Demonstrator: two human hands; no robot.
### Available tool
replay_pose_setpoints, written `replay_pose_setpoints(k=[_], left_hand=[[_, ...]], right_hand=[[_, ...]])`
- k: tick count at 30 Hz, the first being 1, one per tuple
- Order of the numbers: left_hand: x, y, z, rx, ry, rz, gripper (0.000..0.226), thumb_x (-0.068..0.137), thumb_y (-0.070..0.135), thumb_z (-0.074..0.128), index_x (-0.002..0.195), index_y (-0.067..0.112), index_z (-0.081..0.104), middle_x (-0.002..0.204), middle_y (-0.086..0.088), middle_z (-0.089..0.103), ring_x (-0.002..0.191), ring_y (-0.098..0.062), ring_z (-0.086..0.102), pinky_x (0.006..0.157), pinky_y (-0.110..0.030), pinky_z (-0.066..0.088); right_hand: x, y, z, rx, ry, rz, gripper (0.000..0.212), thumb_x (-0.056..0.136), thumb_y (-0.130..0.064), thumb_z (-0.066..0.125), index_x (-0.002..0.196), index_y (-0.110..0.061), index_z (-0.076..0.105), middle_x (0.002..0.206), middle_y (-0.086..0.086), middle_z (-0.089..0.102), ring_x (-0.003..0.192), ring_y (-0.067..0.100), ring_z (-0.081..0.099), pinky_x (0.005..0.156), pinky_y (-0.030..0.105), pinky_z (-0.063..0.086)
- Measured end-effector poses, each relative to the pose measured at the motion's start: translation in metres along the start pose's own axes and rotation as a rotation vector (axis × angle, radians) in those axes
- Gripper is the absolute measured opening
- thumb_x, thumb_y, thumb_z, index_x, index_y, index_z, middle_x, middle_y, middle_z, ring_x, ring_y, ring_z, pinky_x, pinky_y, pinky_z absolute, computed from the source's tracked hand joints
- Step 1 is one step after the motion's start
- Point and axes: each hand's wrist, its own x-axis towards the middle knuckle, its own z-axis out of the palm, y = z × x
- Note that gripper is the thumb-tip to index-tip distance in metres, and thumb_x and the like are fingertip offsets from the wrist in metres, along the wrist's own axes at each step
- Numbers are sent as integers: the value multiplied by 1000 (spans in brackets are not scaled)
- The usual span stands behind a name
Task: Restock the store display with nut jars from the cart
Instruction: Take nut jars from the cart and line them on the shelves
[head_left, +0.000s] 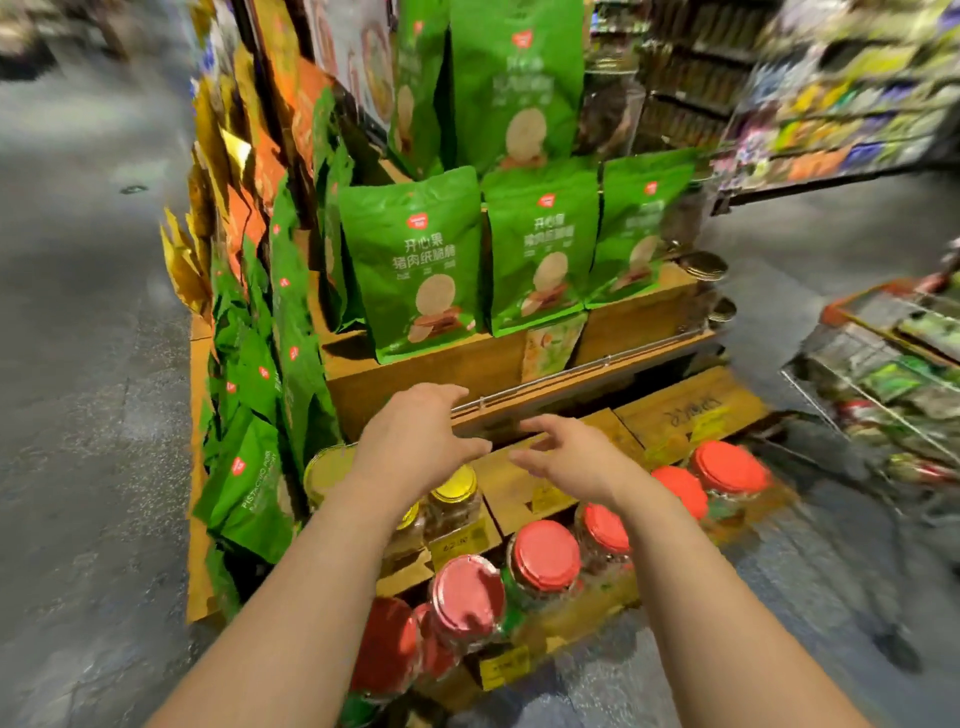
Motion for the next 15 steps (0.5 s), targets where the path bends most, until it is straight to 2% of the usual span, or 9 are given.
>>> replay_pose_setpoints(k=[4, 10, 15], left_hand=[[3, 78, 12, 34, -10, 141, 72, 86, 56, 72, 149, 31, 49, 151, 2, 52, 136, -21, 50, 105, -38, 46], [4, 211, 48, 37, -1, 300, 63, 90, 56, 68, 145, 28, 54, 143, 0, 59, 126, -22, 59, 97, -39, 53], [4, 332, 90, 2, -17, 436, 60, 90, 55, 68, 142, 30, 57, 140, 2, 63, 125, -23, 60, 98, -42, 54]], right_hand=[[-33, 54, -57, 1, 108, 34, 60, 91, -50, 70, 145, -29, 53, 129, 1, 65, 114, 18, 62, 97, 36, 51], [-85, 146, -145, -53, 169, 103, 63, 93, -47, 70, 148, -25, 50, 137, 6, 61, 123, 20, 60, 99, 36, 50], [-135, 240, -221, -107, 264, 220, 64, 92, -49, 70, 148, -26, 50, 139, 4, 62, 123, 21, 60, 101, 36, 49]])
